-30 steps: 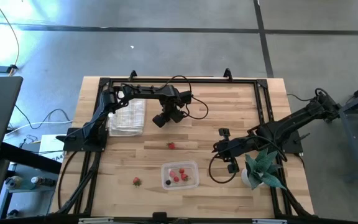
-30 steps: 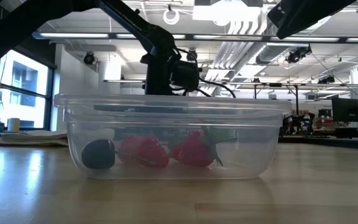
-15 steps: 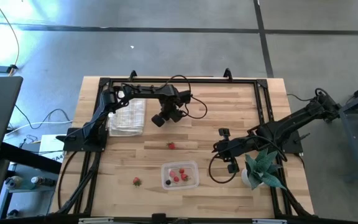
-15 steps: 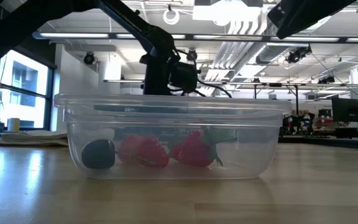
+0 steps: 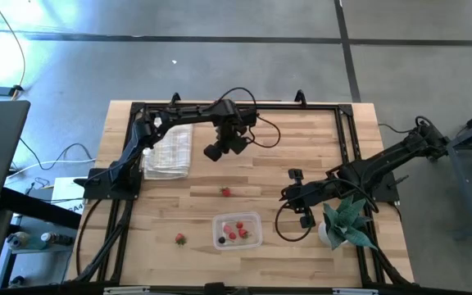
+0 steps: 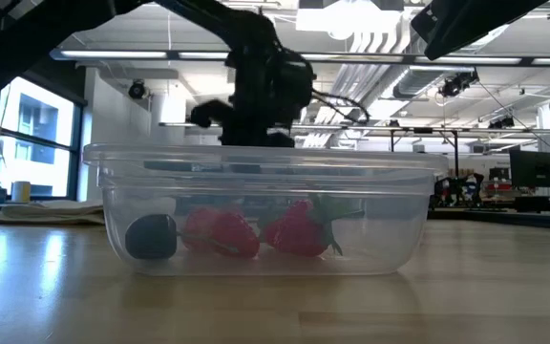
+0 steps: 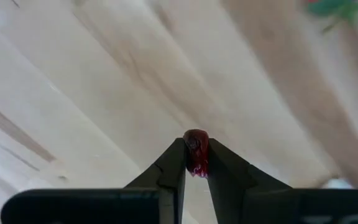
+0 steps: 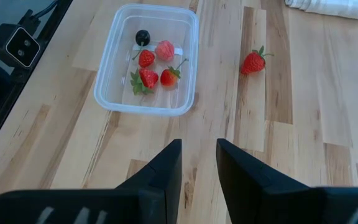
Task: Pick and placing Produce into tupperware
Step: Put the red cherry into the transparent bin
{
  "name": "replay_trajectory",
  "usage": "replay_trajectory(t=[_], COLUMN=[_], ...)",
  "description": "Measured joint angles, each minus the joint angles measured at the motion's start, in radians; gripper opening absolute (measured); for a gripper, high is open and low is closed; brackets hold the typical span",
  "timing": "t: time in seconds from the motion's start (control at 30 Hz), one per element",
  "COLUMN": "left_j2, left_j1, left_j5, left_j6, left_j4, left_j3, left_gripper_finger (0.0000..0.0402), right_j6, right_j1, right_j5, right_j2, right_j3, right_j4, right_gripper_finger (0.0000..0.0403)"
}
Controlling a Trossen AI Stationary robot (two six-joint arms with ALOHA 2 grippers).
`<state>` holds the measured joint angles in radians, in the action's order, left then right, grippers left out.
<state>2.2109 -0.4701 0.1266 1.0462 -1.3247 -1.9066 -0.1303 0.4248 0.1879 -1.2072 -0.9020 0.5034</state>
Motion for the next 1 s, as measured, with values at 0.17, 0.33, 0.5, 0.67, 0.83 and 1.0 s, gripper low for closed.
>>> replay_trajectory(t=[0.17,0.33,0.5,0.67,0.83,1.0], left_j2=[-0.01,-0.105,-0.193,-0.273,-0.344,-0.4], left_j1=[0.015,0.037,0.088,0.184,0.301,0.436], left_j5=[0.057,0.086,0.082,0.043,-0.03,-0.041], left_j6=[-0.006,-0.045,-0.134,-0.239,-0.386,-0.58], left_j4=[-0.165,-0.204,-0.212,-0.224,-0.248,-0.247], left_j3=[-0.105,-0.11,-0.109,-0.109,-0.109,-0.109], left_gripper_finger=[0.0047,0.0047,0.0047,0.0047,0.0046,0.0046], right_j6=[0.0,0.0,0.0,0.0,0.0,0.0], right_j1=[0.0,0.0,0.0,0.0,0.0,0.0], right_j5=[0.0,0.0,0.0,0.0,0.0,0.0], right_j2=[0.0,0.0,0.0,0.0,0.0,0.0], right_j3=[0.0,0.0,0.0,0.0,0.0,0.0], right_j4=[0.0,0.0,0.0,0.0,0.0,0.0], right_gripper_finger=[0.009,0.009,0.009,0.009,0.009,0.009])
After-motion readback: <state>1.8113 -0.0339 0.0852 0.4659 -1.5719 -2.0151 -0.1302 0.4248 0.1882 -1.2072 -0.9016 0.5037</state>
